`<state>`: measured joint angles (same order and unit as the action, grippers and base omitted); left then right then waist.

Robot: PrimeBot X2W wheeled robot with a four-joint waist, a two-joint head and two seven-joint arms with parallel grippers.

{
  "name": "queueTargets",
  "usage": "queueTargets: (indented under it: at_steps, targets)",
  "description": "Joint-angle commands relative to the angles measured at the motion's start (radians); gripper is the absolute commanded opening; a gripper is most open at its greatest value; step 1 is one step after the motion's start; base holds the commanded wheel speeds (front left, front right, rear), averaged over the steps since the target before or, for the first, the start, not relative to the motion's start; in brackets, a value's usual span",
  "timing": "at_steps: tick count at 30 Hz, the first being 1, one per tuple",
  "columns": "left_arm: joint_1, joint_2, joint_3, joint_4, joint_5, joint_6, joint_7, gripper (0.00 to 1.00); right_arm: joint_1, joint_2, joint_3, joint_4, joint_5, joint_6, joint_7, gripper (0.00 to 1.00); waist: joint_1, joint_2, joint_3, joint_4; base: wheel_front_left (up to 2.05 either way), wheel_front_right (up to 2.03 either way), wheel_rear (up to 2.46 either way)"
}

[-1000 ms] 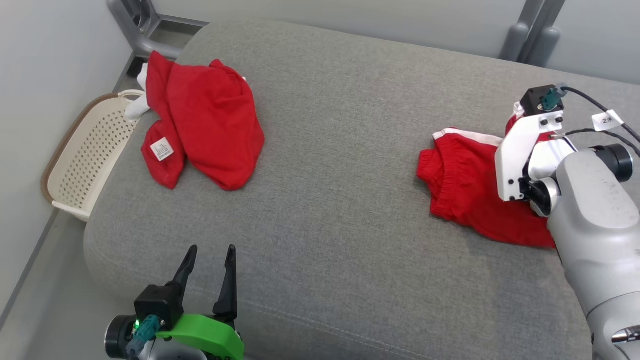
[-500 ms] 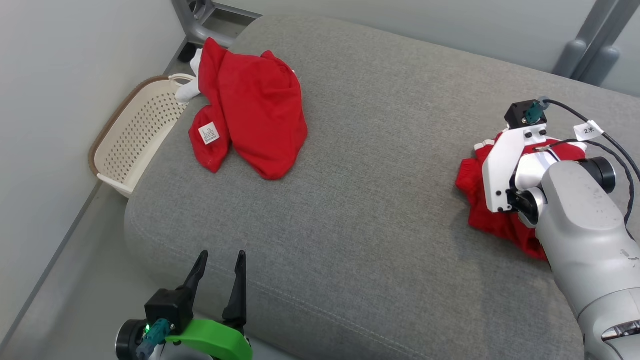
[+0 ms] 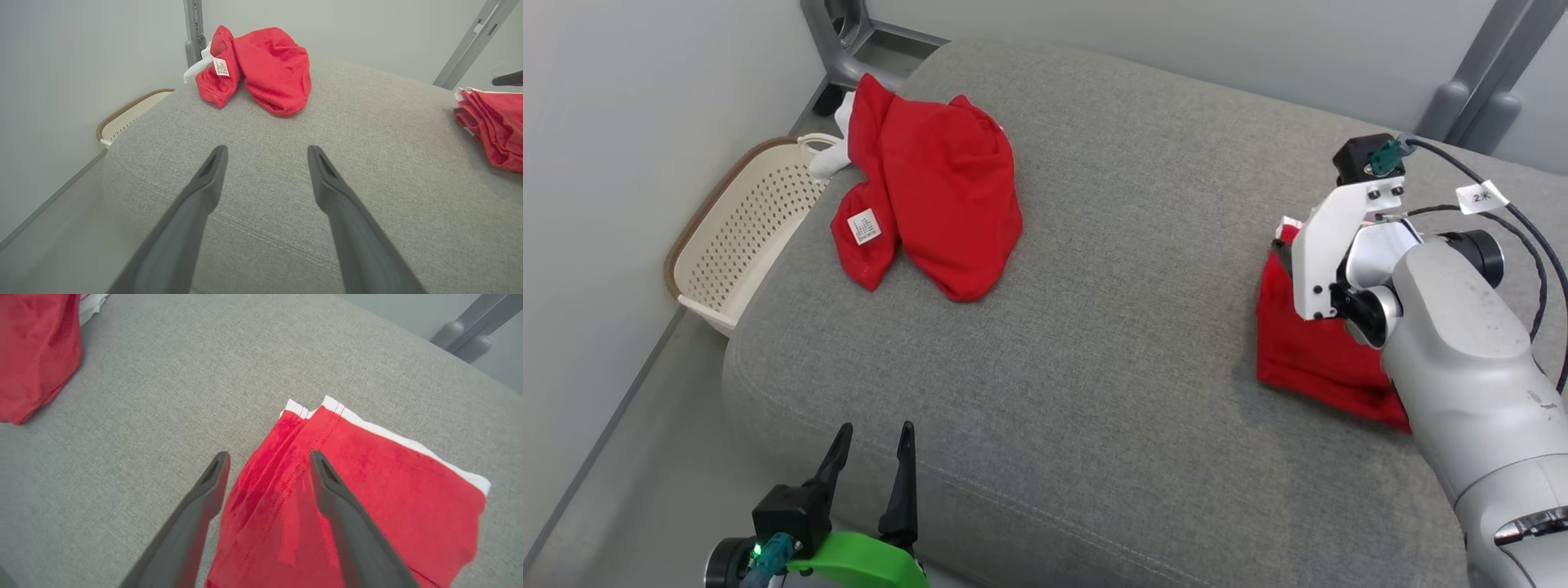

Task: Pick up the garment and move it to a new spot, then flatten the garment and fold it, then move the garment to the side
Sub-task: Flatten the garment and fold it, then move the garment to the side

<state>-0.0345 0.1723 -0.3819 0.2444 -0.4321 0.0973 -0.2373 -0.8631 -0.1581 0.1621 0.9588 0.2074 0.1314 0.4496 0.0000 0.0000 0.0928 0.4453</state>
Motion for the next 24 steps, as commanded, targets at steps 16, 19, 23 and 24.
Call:
queueTargets:
  at_steps: [16,19,23,24]
  targets:
    - [0.039,0.034,0.003,-0.029,-0.020,0.020,0.019,1.00,0.180,-0.128,-0.092,-0.048,0.028,-0.001,-0.115,1.00,0.0000,0.0000,-0.083,-0.119,0.00,0.00,0.00]
    - [0.040,0.038,0.005,-0.032,-0.022,0.020,0.016,1.00,0.208,-0.118,-0.131,-0.033,0.027,-0.001,-0.101,1.00,0.0000,0.0000,-0.076,-0.121,0.00,0.00,0.00]
    - [0.031,0.040,0.005,-0.034,-0.024,0.017,0.011,1.00,0.217,-0.109,-0.180,-0.022,0.010,-0.001,-0.093,1.00,0.0000,0.0000,-0.055,-0.116,0.00,0.00,0.00]
    - [0.027,0.040,0.003,-0.034,-0.023,0.017,0.010,1.00,0.216,-0.105,-0.191,-0.019,0.003,-0.001,-0.093,1.00,0.0000,0.0000,-0.049,-0.114,0.00,0.00,0.00]
